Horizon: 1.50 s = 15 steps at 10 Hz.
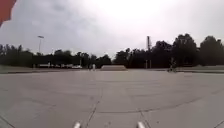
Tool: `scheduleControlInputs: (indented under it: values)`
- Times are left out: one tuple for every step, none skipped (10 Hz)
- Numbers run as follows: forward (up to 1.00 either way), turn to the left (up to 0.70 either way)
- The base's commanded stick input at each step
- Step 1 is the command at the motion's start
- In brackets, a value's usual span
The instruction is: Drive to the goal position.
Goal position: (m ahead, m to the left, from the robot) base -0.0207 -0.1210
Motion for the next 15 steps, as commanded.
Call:
scheduleControlInputs:
  values:
    - [0.5, 0.0]
    - [0.5, 0.0]
    - [0.5, 0.0]
    - [0.5, 0.0]
    - [0.5, 0.0]
    - [0.5, 0.0]
    - [0.5, 0.0]
    - [0.5, 0.0]
    - [0.5, 0.0]
    - [0.5, 0.0]
    - [0.5, 0.0]
    - [0.5, 0.0]
    - [0.5, 0.0]
    - [0.5, 0.0]
    - [0.5, 0.0]
